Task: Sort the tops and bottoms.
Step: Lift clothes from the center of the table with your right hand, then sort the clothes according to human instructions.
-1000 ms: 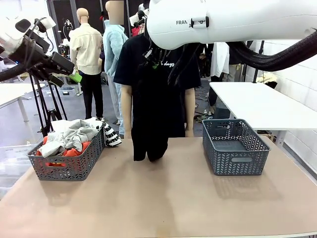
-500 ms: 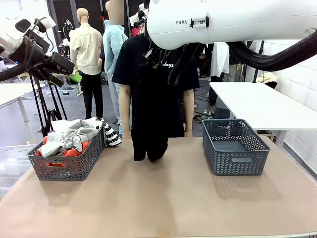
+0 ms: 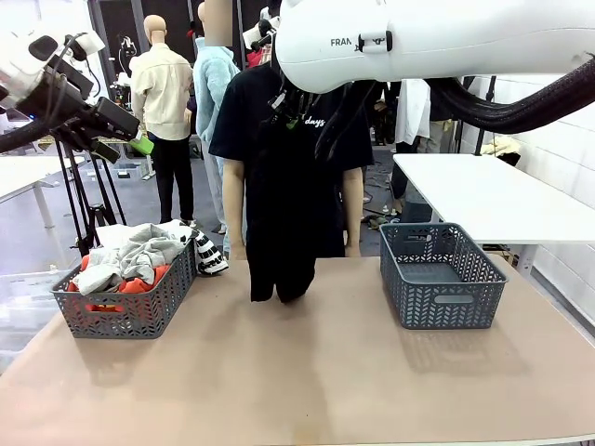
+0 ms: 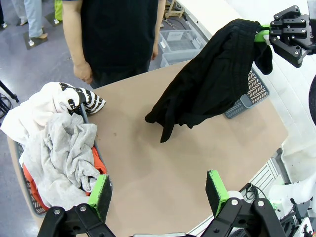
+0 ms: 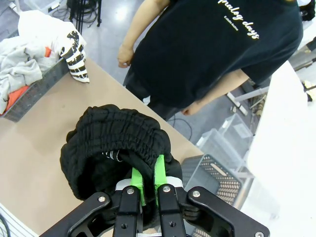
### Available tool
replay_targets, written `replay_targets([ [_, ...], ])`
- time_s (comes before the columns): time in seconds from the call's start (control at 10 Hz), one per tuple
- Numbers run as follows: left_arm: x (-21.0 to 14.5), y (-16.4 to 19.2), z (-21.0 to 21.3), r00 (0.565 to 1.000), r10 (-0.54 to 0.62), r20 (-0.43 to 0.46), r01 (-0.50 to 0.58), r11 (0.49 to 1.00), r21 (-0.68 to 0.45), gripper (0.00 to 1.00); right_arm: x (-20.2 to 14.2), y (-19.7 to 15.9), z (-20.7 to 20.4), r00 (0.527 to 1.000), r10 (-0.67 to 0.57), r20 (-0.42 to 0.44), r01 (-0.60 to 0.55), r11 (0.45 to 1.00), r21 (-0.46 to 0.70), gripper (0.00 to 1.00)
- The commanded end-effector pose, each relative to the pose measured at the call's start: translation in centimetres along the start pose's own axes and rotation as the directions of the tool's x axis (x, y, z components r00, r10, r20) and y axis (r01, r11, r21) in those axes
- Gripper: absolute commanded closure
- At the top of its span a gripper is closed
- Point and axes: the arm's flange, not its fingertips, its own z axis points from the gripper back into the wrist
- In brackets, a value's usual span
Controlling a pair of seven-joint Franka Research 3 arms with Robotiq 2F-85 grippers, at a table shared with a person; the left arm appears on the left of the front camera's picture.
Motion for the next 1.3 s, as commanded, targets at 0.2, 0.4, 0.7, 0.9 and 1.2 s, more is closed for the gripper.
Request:
replay_targets([
  [0.2, -0.02, 0.01, -0.01, 1.0, 0.009, 0.007, -0.009, 1.0, -0.01, 0.0, 0.19, -0.17, 0.17, 1.0, 0.003, 0.007, -0.003, 1.0, -0.001, 1.0],
  [0.4, -0.02, 0.01, -0.01, 1.0, 0.009, 0.007, -0.009, 1.0, -0.01, 0.0, 0.19, -0.17, 0.17, 1.0, 0.003, 0.007, -0.003, 1.0, -0.001, 1.0],
  [0.7, -0.02, 0.01, -0.01, 1.0, 0.009, 0.007, -0.009, 1.0, -0.01, 0.0, 0.19, -0.17, 0.17, 1.0, 0.003, 0.007, -0.003, 1.0, -0.001, 1.0],
  [0.9, -0.02, 0.01, -0.01, 1.0, 0.009, 0.007, -0.009, 1.0, -0.01, 0.0, 0.19, -0.17, 0.17, 1.0, 0.003, 0.007, -0.003, 1.0, -0.001, 1.0],
  [1.2, -0.02, 0.01, -0.01, 1.0, 0.009, 0.007, -0.009, 1.0, -0.01, 0.0, 0.19, -0.17, 0.17, 1.0, 0.003, 0.007, -0.003, 1.0, -0.001, 1.0],
])
